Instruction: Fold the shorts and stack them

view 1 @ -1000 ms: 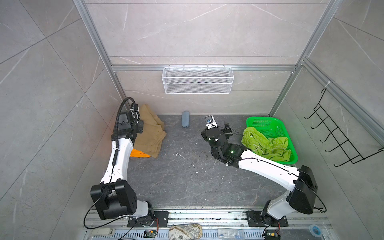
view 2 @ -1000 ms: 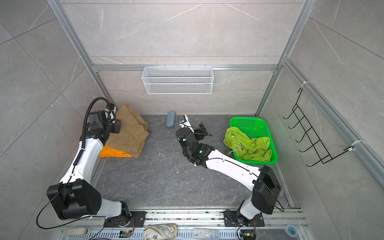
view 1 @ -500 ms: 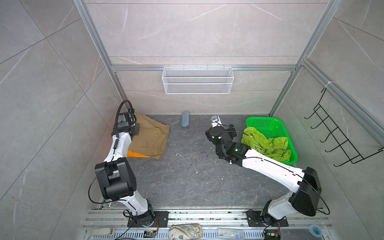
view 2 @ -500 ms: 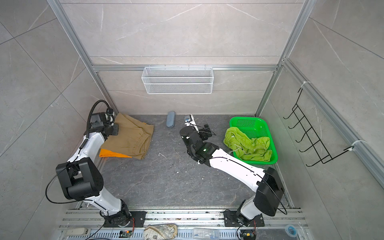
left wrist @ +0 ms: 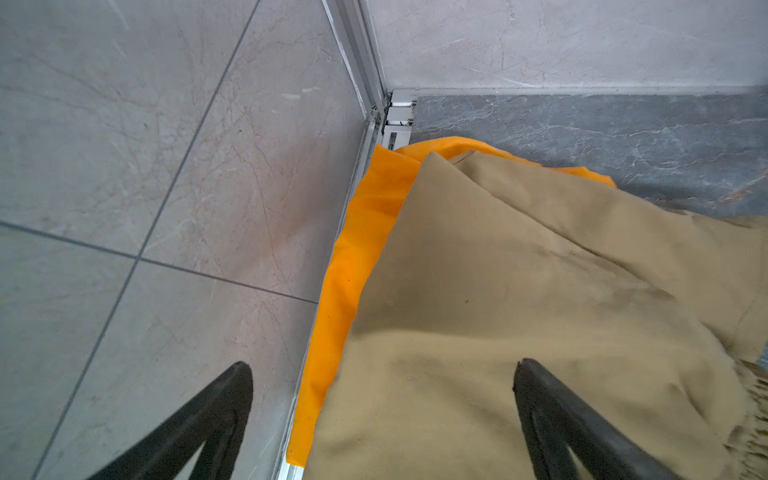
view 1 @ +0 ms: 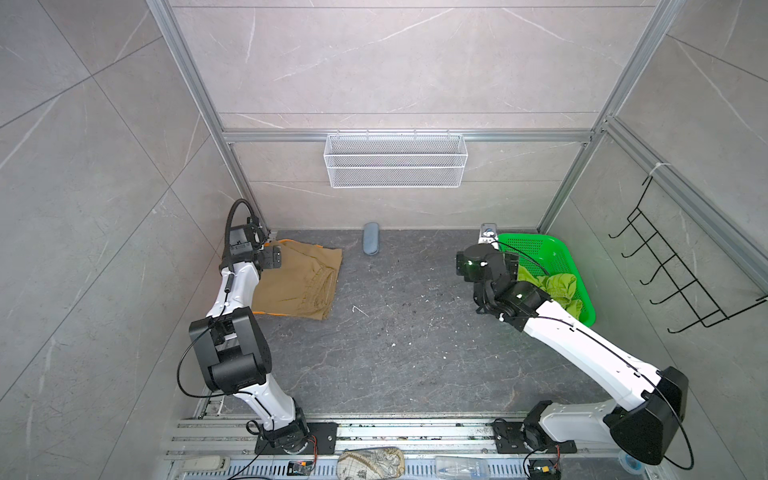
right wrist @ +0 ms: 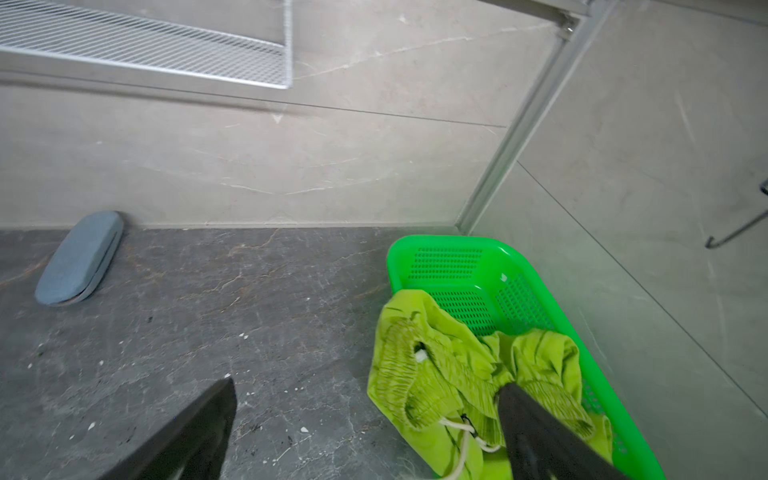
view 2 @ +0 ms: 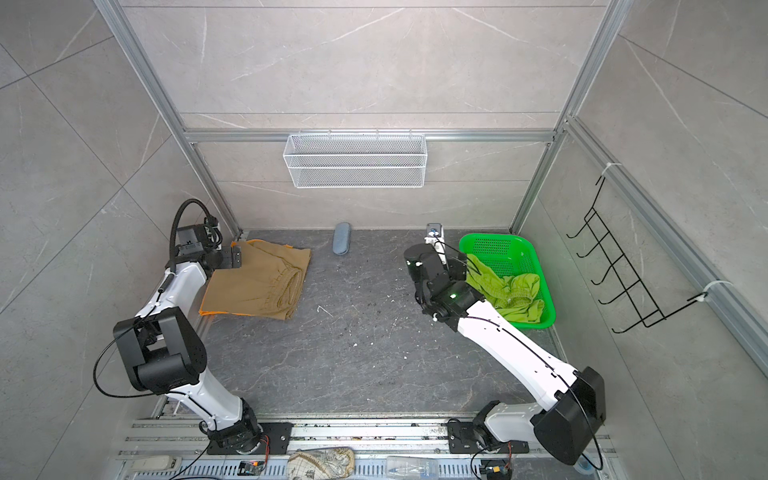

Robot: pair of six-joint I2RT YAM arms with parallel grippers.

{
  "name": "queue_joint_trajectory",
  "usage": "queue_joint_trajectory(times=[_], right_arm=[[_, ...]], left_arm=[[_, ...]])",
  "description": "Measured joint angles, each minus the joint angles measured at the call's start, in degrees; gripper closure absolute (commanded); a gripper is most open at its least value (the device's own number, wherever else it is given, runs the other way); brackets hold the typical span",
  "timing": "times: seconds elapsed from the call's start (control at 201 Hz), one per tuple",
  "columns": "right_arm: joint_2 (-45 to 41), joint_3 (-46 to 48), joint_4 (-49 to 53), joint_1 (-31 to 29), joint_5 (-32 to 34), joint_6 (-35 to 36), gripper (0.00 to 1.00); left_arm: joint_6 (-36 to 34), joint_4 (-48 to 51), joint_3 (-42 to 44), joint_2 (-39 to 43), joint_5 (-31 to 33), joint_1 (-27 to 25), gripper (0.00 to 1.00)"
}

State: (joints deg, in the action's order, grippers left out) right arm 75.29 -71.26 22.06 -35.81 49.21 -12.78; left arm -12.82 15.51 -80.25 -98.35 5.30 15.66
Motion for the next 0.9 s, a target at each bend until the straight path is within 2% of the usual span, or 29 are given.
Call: queue_joint_trajectory(times=[0.1,0.194,0.314,0.453,0.553,0.712,0.897], right_arm=[[0.0,-2.9,4.7,5.0,-2.1,-2.8,0.01],[1.3,-6.7,9.6,10.5,-5.2,-5.8,0.01],[3.8,-9.5,14.0,17.0,-10.2,-10.1,0.01],[6.8,-9.6,17.3,23.1,-16.5,-14.4,0.01],[9.4,-9.5,18.3,29.1,-23.0,-18.0,0.01],[12.6,-6.8,17.6,38.8,-30.9,-22.3,0.01],[18.8,-5.9,16.1,43.1,-36.0,-24.7,0.01]], left_arm=[[0.9,0.5,0.0,2.4,-0.9,-2.2,0.0],[0.7,0.6,0.0,6.3,-0.8,-8.4,0.0],[-2.5,-0.8,0.0,10.5,1.5,-22.6,0.0],[-7.9,-3.6,0.0,10.7,3.4,-39.7,0.0],[-11.9,-5.1,0.0,9.2,4.7,-48.5,0.0],[-19.1,-9.7,0.0,4.8,5.4,-56.8,0.0],[-24.9,-11.7,-2.6,-3.1,5.4,-62.3,0.0]])
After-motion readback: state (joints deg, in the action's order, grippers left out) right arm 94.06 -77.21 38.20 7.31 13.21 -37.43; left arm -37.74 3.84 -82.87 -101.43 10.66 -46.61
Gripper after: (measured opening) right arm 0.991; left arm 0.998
